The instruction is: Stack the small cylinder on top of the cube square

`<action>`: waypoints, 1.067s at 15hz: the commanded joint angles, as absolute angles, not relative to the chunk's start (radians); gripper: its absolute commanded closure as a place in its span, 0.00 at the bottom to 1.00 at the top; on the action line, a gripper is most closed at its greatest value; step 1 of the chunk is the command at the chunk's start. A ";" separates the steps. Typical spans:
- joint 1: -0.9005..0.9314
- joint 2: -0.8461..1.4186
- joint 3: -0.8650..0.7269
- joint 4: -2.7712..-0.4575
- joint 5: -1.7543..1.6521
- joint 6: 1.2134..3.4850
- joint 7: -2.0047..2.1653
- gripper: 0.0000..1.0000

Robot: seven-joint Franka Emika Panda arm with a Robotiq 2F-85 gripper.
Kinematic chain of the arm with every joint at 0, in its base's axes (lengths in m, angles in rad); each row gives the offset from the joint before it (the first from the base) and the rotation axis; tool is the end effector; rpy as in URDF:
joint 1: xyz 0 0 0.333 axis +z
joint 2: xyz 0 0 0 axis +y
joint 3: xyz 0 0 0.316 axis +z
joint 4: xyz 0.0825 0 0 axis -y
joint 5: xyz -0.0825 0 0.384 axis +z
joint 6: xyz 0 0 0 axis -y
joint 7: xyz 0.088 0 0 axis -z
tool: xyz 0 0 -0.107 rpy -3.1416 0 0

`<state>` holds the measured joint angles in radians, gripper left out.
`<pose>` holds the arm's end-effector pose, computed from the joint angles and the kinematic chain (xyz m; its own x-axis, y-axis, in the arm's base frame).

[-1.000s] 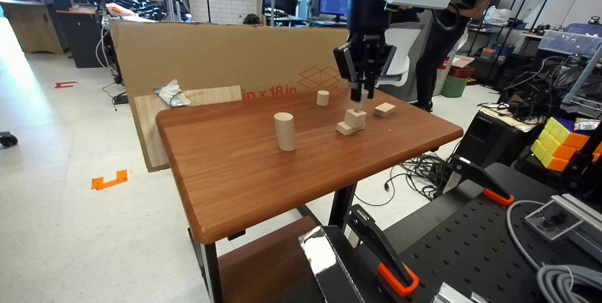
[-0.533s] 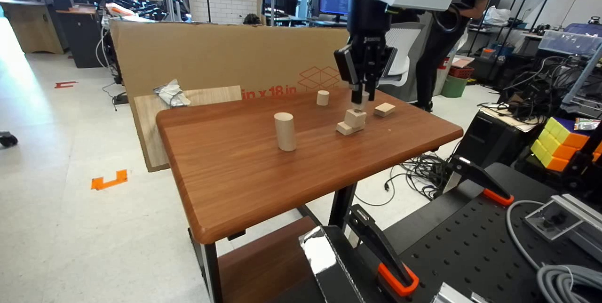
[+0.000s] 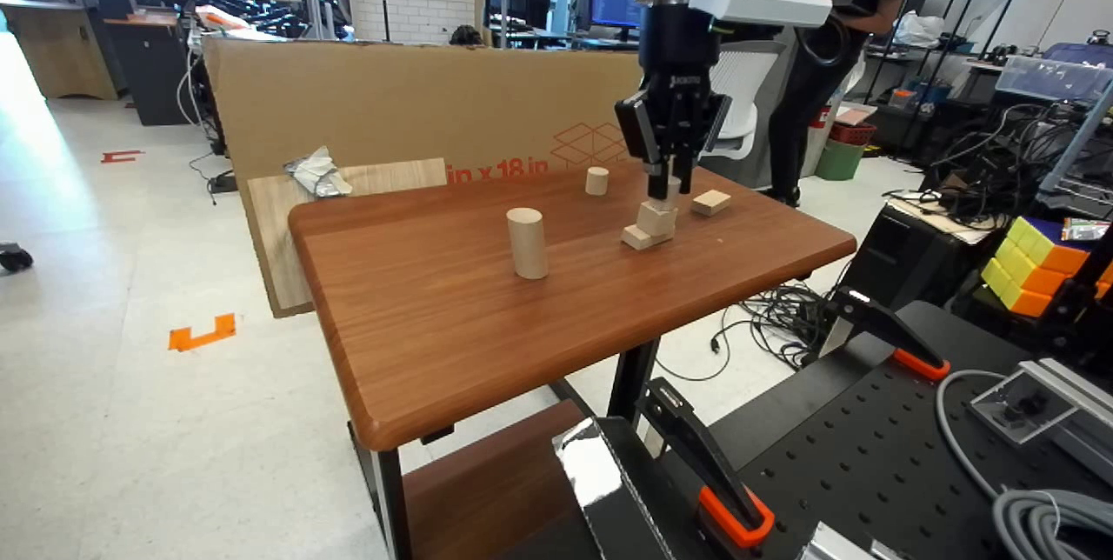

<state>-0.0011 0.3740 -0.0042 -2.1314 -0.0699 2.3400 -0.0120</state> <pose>0.5560 -0.0041 0.2172 0.9845 0.0554 -0.1662 0.0630 -0.9972 0.0410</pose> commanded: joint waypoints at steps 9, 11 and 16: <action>0.017 0.369 -0.007 -2.151 -0.079 2.368 0.008 0.13; 0.022 0.350 -0.007 -2.161 -0.085 2.371 0.012 0.01; 0.028 0.231 0.004 -2.194 -0.059 2.309 0.023 0.00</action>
<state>0.0213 0.3353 -0.0038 -2.1449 -0.0734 2.3400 -0.0015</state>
